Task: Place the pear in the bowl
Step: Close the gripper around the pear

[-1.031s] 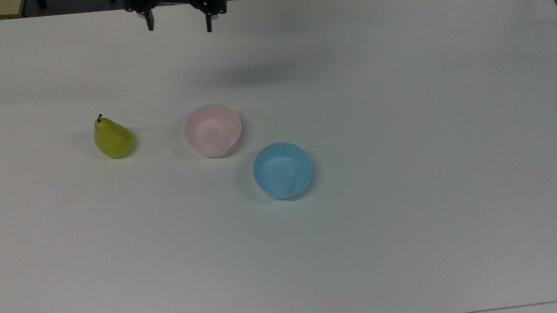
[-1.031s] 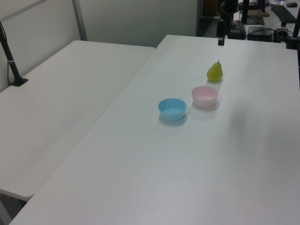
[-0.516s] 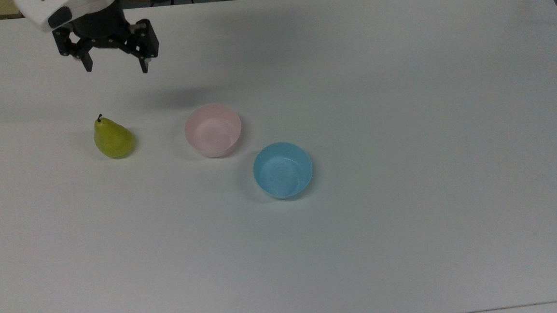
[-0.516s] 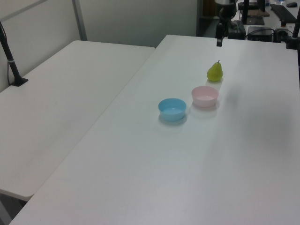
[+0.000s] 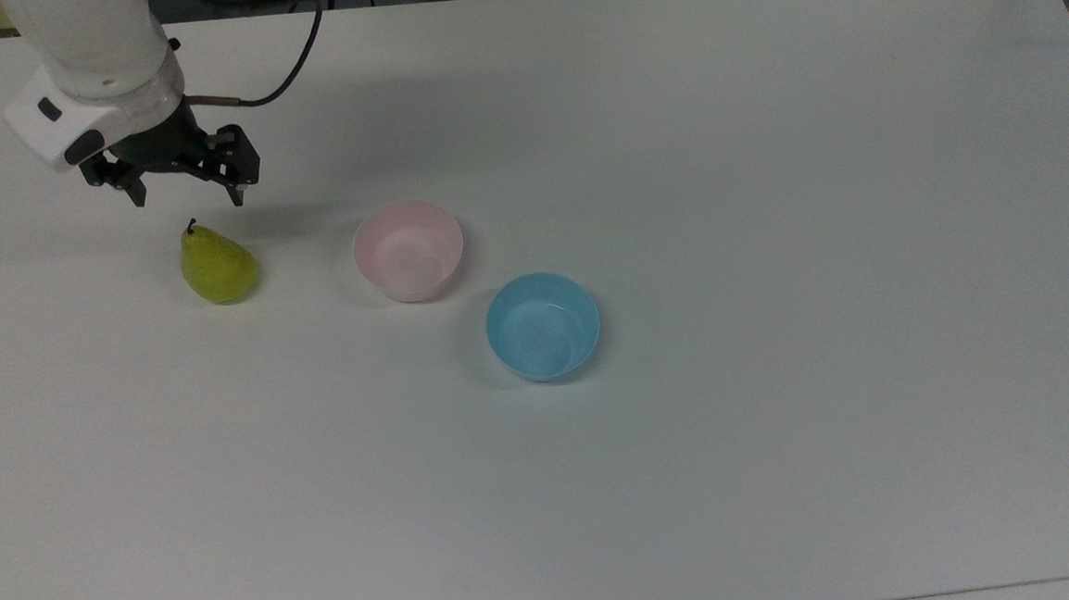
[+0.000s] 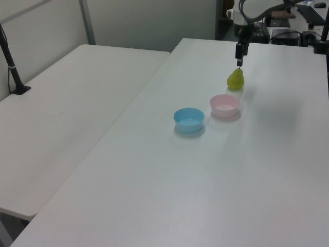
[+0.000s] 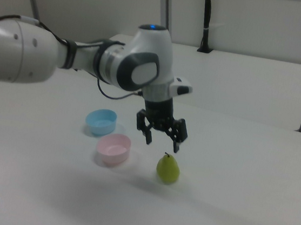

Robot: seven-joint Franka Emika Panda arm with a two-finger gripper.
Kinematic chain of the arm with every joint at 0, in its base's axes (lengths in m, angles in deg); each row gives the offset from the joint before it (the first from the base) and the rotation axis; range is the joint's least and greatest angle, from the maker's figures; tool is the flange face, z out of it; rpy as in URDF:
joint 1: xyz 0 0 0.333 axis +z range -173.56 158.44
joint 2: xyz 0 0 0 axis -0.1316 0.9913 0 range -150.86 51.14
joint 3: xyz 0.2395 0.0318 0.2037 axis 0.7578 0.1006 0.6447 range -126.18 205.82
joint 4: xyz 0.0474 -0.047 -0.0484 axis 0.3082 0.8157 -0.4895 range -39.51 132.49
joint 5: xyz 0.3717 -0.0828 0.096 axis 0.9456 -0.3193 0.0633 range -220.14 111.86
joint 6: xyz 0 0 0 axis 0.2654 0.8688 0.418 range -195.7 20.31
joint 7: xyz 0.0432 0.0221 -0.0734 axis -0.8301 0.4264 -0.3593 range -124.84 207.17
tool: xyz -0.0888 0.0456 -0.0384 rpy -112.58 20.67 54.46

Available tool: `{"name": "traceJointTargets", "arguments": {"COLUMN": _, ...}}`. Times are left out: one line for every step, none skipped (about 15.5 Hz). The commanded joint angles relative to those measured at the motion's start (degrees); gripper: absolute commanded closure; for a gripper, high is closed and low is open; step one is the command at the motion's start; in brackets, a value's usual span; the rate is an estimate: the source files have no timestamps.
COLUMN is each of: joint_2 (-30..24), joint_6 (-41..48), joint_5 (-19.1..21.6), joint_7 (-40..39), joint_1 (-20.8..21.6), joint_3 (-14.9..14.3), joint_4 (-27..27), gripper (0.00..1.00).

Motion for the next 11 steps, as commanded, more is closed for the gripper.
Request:
{"name": "traceJointTargets", "arguments": {"joint_2": 3.21, "joint_6": -3.54, "joint_5": -2.20, "joint_7": -1.41, "joint_1": -0.64, "joint_3": 0.16, "joint_4": 0.20, "gripper": 0.00}}
{"name": "traceJointTargets", "arguments": {"joint_2": 4.00, "joint_6": -4.07, "joint_5": -2.46, "joint_7": -1.50, "joint_1": -0.64, "joint_3": 0.24, "joint_4": 0.37, "gripper": 0.00}}
{"name": "traceJointTargets", "arguments": {"joint_2": 4.80, "joint_6": -4.69, "joint_5": -2.46, "joint_7": -1.50, "joint_1": -0.55, "joint_3": 0.16, "joint_4": 0.46, "gripper": 0.00}}
{"name": "traceJointTargets", "arguments": {"joint_2": 5.50, "joint_6": -5.30, "joint_5": -2.55, "joint_7": -1.50, "joint_1": -0.55, "joint_3": 0.24, "joint_4": 0.46, "gripper": 0.00}}
{"name": "traceJointTargets", "arguments": {"joint_2": 6.20, "joint_6": -6.09, "joint_5": -2.55, "joint_7": -1.50, "joint_1": -0.38, "joint_3": 0.24, "joint_4": 0.46, "gripper": 0.00}}
{"name": "traceJointTargets", "arguments": {"joint_2": 6.91, "joint_6": -6.80, "joint_5": -2.55, "joint_7": -1.50, "joint_1": -0.29, "joint_3": 0.33, "joint_4": 0.46, "gripper": 0.00}}
{"name": "traceJointTargets", "arguments": {"joint_2": 7.61, "joint_6": -7.76, "joint_5": -2.55, "joint_7": -1.50, "joint_1": -0.20, "joint_3": 0.33, "joint_4": 0.46, "gripper": 0.01}}
{"name": "traceJointTargets", "arguments": {"joint_2": 8.05, "joint_6": -8.47, "joint_5": -2.64, "joint_7": -1.50, "joint_1": -0.11, "joint_3": 0.33, "joint_4": 0.55, "gripper": 0.08}}
{"name": "traceJointTargets", "arguments": {"joint_2": 8.14, "joint_6": -8.73, "joint_5": -2.64, "joint_7": -1.50, "joint_1": -0.11, "joint_3": 0.33, "joint_4": 0.64, "gripper": 0.16}}
{"name": "traceJointTargets", "arguments": {"joint_2": 8.14, "joint_6": -8.74, "joint_5": -2.64, "joint_7": -1.50, "joint_1": -0.11, "joint_3": 0.33, "joint_4": 0.64, "gripper": 0.26}}
{"name": "traceJointTargets", "arguments": {"joint_2": 8.14, "joint_6": -8.74, "joint_5": -2.64, "joint_7": -1.59, "joint_1": -0.20, "joint_3": 0.33, "joint_4": 0.64, "gripper": 0.37}}
